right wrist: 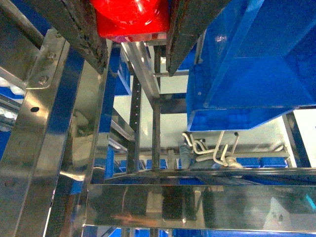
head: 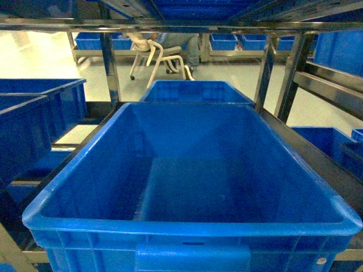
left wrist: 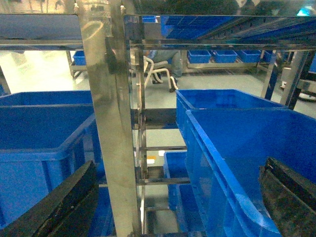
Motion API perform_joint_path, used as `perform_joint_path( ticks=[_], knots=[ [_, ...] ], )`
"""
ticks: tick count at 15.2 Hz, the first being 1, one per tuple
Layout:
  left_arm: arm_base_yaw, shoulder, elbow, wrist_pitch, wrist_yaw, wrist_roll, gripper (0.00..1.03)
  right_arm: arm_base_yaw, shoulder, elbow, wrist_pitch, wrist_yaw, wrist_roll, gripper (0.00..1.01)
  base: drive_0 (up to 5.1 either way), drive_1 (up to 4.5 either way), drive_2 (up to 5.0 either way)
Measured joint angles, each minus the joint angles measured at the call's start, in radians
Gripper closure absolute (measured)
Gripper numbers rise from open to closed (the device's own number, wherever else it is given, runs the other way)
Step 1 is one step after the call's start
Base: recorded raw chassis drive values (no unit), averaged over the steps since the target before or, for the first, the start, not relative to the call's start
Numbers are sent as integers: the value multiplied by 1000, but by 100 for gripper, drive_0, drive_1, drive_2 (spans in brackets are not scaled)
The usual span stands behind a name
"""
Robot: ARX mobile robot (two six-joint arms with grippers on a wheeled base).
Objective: Pick red block from blue box to shelf
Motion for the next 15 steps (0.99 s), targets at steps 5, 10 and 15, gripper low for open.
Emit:
perform_joint_path(
  ticks=[5, 10, 15],
  knots=[
    [0, 0, 0, 0, 0, 0, 5, 0, 0, 0, 0, 0, 0, 72, 0, 0, 0],
    [0, 0, 0, 0, 0, 0, 5, 0, 0, 0, 0, 0, 0, 72, 0, 0, 0],
    [0, 0, 0, 0, 0, 0, 5, -13, 44, 4, -63, -88, 63, 72, 0, 0, 0]
  ],
)
